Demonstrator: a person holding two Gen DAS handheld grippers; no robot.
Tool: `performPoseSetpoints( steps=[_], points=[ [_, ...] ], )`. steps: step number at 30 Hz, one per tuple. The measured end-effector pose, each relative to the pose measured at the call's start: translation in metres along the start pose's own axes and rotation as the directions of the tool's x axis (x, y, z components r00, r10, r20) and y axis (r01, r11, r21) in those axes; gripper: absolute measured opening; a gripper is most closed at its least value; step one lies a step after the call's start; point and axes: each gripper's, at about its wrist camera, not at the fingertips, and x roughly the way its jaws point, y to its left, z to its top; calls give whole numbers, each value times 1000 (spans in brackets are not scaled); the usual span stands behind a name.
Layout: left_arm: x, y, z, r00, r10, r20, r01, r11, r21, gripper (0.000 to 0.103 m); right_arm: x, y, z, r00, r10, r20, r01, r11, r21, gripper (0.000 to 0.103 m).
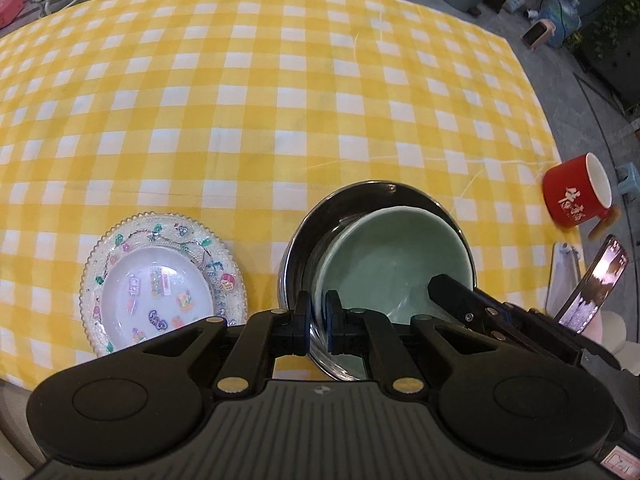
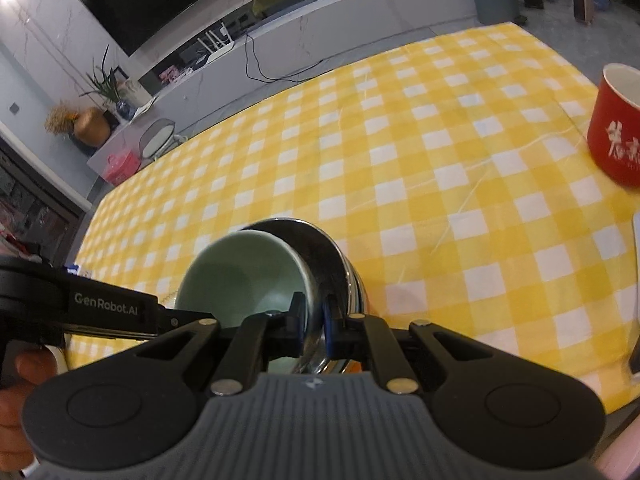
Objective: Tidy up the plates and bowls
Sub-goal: 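Carry the green bowl with both tools and lower it into the blue bowl, then open both tools and shift them onto the rim of the bowl stack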
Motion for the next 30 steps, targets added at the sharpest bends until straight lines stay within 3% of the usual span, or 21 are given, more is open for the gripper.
performPoseSetpoints(
  steps=[13,17,23,30],
  points=[
    [7,-11,7,997,50,-51,-47,997,59,9,7,16,-3,995,-90,40,96,981,-166,6],
    [7,-11,8,997,58,-55,-54,996,64,9,6,13,-4,995,-89,41,95,981,-168,6],
    [5,-13,8,997,61,-49,-57,995,77,18,3,17,-7,994,-94,57,103,978,-181,7],
    [-10,-17,11,998,61,-9,-60,994,96,21,-10,19,-9,990,-73,124,95,977,-189,17]
  ],
)
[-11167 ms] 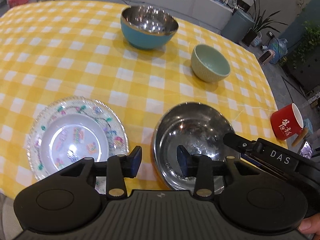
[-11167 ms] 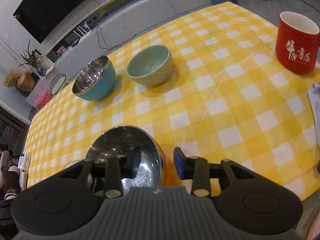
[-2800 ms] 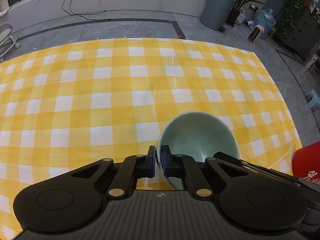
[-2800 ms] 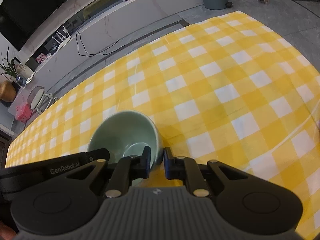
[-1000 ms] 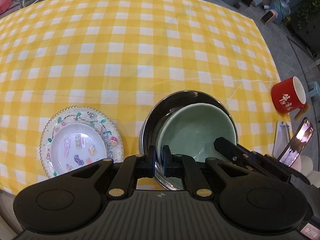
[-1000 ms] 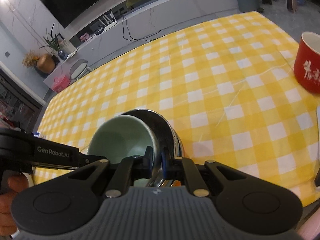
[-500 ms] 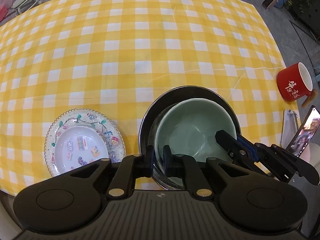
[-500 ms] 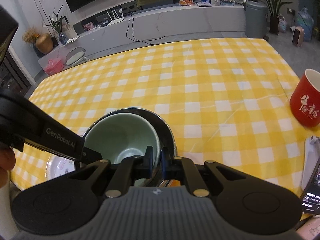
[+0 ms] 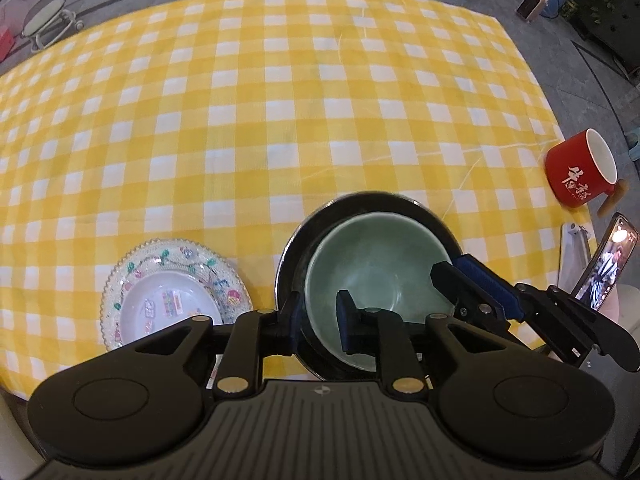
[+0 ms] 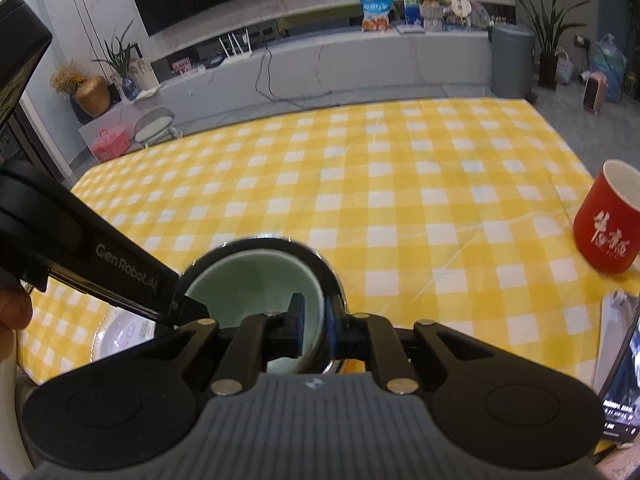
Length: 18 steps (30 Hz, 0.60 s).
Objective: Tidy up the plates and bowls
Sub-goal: 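Open both tools and shift them onto the rim of the bowl stack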
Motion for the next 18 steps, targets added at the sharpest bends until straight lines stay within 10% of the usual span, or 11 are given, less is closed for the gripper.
performPoseSetpoints(
  steps=[7,18],
  points=[
    [-20,-2,-5,994,-16,108,13,1000,27,36,-9,-5,4,997,21,74,-23,999,25,42],
    [-42,-5,-37,910,24,414,-76,991,109,75,2,-25,6,1000,-6,29,0,981,196,68]
  ],
)
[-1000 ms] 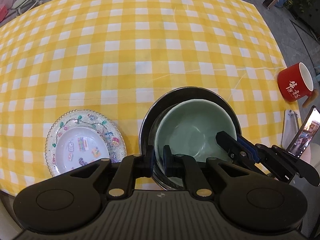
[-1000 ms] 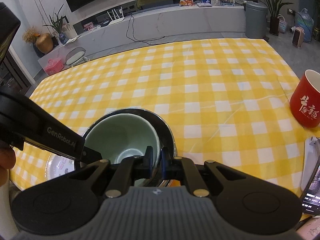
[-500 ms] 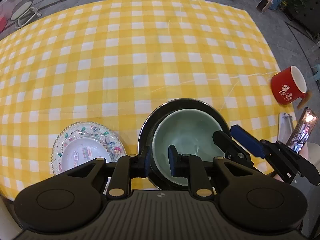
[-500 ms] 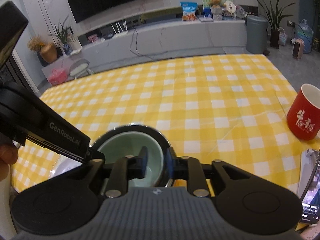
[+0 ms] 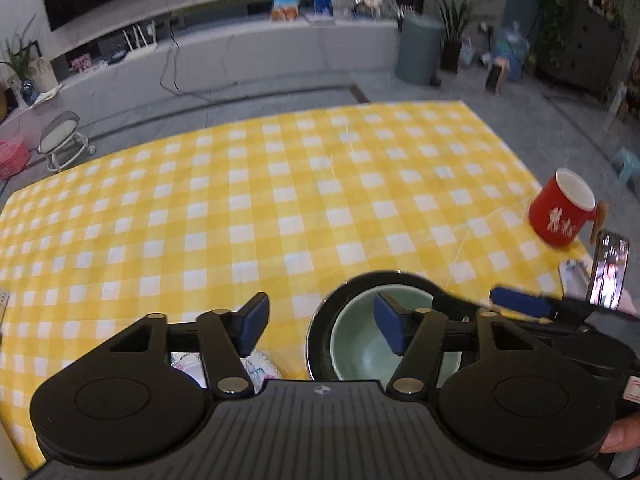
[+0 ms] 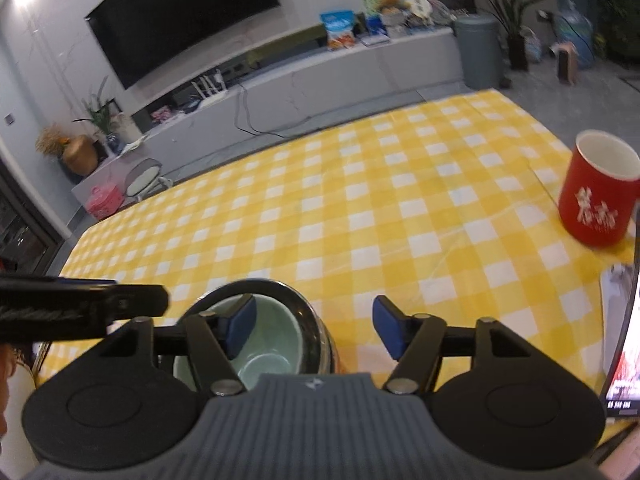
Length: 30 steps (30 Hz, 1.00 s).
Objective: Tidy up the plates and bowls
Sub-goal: 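Open both tools and shift them onto the rim of the bowl stack, then close both tools on the rim of the nested bowl stack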
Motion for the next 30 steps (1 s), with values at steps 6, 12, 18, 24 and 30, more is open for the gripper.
performPoseSetpoints(
  steps=[6,12,18,24,30],
  points=[
    [2,6,-18,998,47,40,-45,998,-48,77,21,-9,-8,995,26,-100,-14,993,113,70],
    [5,18,-33,995,76,72,-67,991,-113,76,34,-10,-19,989,12,-147,11,988,156,70],
    [11,37,-47,997,-11,80,28,978,-208,68,34,-13,-28,985,49,-165,-14,978,206,69],
    [21,58,-64,981,-137,136,176,925,-337,70,37,-15,-32,985,70,-154,-31,969,246,69],
    [39,71,-72,967,-221,126,254,853,-456,76,45,-25,-34,980,130,-149,-71,935,348,68]
  ],
)
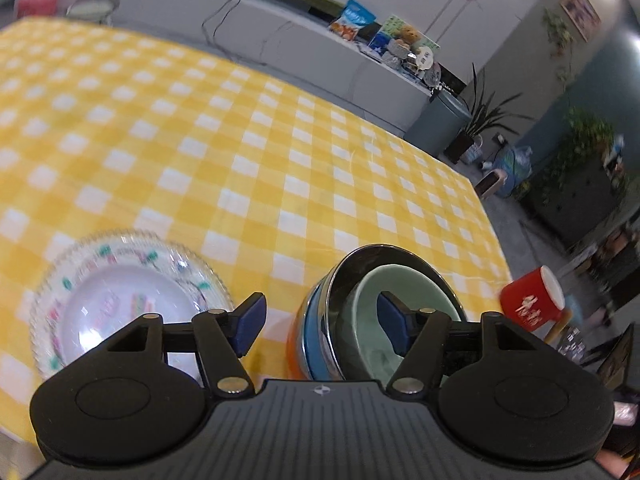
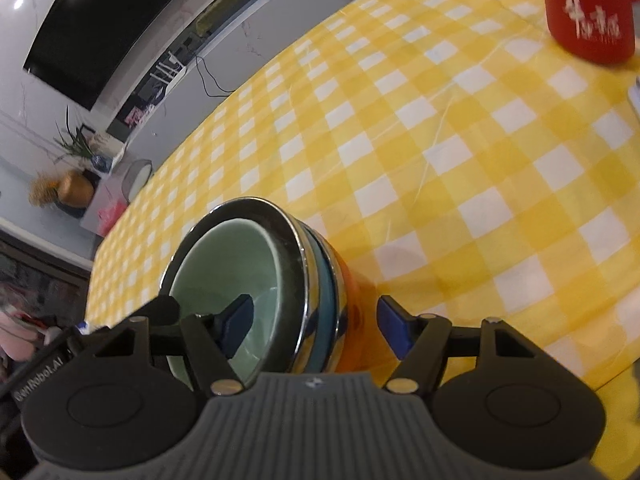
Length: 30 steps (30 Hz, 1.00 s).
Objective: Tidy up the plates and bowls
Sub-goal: 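Close both tools on the rim of the nested bowl stack, then lift the nested bowls with both tools and carry them over the plate stack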
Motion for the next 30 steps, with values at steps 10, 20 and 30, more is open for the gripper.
performPoseSetpoints(
  steps=[10,20,30],
  points=[
    [28,11,-6,992,-77,-99,65,991,-120,76,10,-12,-1,998,57,-34,-53,991,121,66],
    [40,12,-9,989,-73,-132,55,989,-136,72,13,-18,-5,995,66,-72,-54,986,156,58],
    [45,9,-11,985,-48,-164,25,990,-137,62,11,-22,-5,995,73,-69,-59,981,185,54]
  ],
)
